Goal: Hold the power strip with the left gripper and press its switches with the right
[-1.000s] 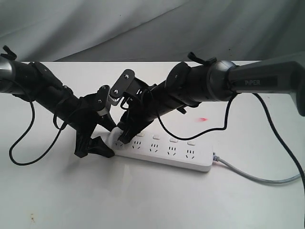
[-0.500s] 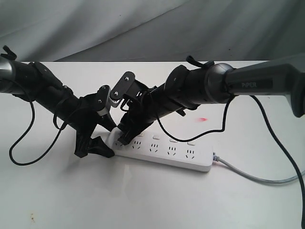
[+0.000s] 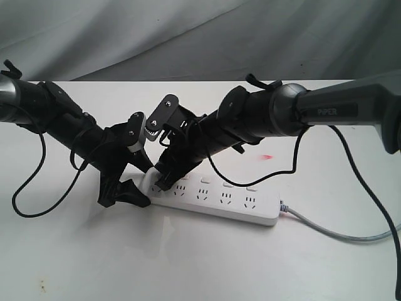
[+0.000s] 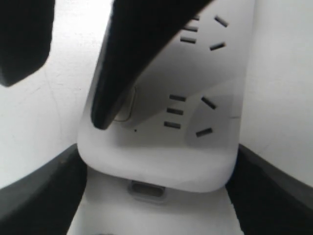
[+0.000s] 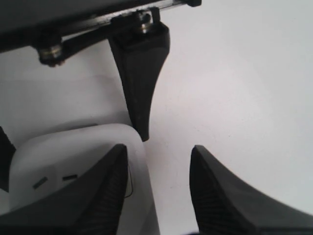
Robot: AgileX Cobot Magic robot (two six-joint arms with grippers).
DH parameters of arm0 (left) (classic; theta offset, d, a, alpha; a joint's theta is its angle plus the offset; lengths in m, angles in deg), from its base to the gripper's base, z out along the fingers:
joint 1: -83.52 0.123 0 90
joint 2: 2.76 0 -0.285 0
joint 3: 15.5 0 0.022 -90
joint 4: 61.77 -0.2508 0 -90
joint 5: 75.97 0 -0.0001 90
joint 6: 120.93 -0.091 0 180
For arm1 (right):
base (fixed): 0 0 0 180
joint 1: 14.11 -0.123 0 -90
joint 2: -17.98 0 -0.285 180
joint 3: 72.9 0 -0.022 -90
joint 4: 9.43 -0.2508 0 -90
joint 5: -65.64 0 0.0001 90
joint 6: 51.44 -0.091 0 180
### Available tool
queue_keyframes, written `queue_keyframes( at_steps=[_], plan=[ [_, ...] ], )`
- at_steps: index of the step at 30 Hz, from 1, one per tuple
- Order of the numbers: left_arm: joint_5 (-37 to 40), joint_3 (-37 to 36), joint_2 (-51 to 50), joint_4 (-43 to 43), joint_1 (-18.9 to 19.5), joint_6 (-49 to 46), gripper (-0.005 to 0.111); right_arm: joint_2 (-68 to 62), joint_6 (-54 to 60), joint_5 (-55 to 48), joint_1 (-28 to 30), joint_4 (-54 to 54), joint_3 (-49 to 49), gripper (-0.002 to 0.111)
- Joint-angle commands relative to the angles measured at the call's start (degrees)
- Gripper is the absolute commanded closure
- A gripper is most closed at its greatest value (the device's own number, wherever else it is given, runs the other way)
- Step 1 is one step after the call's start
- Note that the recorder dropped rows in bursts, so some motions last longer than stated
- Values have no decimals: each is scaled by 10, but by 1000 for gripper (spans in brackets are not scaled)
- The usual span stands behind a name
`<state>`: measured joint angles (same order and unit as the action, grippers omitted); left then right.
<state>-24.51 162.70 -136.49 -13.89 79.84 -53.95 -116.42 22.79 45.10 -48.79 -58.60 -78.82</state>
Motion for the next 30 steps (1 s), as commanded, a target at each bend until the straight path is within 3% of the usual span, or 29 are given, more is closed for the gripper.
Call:
queue_keyframes(
  at_steps=[1,30],
  plan=[
    [-5,-1,-4,-7,-3,1,40,-12,5,-11,5,6,0,69],
    [-5,-1,-4,-7,-3,1,40,-32,5,-45,13,12,0,69]
  ],
)
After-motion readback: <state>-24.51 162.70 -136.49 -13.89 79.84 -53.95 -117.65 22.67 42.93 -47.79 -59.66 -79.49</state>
